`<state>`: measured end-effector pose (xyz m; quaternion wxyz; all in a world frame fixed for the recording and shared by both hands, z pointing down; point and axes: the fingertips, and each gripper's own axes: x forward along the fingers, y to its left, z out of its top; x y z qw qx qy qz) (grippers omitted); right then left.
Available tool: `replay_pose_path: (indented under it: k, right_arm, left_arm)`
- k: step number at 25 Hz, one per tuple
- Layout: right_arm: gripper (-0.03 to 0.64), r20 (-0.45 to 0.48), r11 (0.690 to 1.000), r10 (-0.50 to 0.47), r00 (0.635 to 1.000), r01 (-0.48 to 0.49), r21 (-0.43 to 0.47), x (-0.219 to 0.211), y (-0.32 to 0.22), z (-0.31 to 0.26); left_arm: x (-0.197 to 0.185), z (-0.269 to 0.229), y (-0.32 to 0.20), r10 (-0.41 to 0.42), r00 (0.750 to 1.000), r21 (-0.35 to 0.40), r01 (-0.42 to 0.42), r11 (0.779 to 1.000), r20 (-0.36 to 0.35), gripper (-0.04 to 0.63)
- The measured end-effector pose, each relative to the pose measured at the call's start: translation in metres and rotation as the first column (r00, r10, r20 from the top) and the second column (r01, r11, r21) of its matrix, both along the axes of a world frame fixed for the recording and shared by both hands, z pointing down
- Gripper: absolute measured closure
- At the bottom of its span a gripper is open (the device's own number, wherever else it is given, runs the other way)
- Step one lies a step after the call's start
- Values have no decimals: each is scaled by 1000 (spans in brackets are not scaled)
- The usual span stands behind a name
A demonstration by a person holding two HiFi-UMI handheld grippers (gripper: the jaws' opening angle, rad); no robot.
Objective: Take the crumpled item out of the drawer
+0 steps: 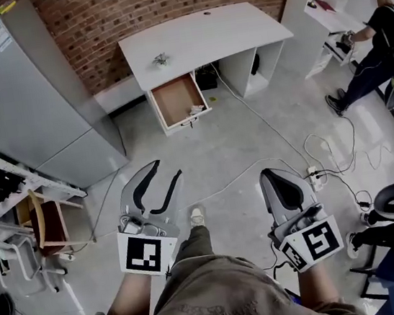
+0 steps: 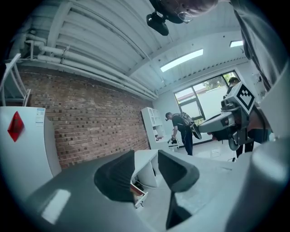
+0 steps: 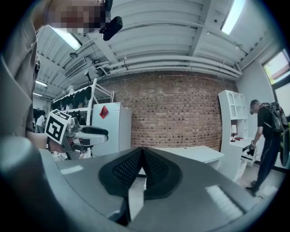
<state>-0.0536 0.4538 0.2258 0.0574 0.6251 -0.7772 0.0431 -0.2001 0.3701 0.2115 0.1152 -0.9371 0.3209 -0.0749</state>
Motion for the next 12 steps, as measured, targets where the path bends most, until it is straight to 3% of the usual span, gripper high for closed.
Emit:
replay_pose_path:
  k: [3,12]
  right_arm:
    - [589,1,1000,8,1000,-8,-28,4,-43,6]
    - [589,5,993,48,999,-47,-111,23,-169,34]
  left_arm:
    - [9,11,-43,27,999,-6,-27,1000,44,445]
    - [28,42,-178,61,994,-57,-56,997,93,443]
